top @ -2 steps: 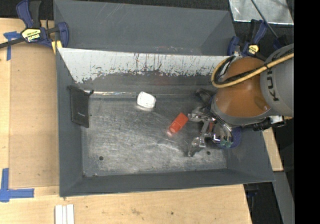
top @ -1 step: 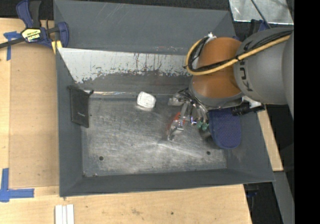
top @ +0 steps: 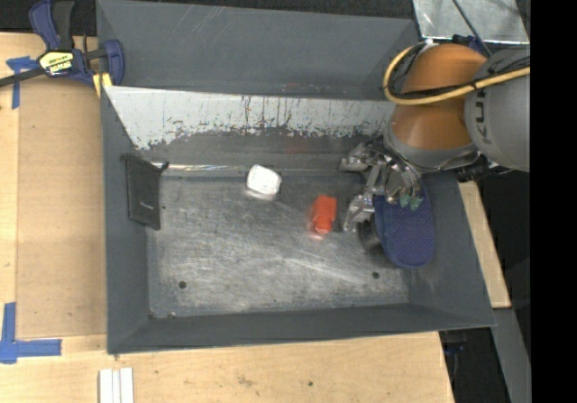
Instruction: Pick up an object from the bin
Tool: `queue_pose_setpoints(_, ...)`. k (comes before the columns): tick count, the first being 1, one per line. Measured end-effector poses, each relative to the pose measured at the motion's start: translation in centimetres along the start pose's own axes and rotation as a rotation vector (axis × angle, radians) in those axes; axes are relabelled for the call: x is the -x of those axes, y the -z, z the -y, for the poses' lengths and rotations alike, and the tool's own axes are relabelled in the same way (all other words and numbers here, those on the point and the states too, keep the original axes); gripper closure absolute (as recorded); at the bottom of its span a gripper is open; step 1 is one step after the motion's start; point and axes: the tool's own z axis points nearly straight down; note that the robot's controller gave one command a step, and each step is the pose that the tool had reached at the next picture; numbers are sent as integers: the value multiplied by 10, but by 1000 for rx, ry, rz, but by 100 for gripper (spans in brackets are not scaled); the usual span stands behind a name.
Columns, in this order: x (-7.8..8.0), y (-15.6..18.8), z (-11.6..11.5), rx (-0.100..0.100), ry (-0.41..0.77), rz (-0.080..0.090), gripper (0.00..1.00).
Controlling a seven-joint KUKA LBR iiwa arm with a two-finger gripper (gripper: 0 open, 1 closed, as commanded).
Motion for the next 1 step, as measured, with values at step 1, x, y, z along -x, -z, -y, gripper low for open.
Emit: queue_pose_setpoints(1,-39,6,-32,4,-204,-8,0)
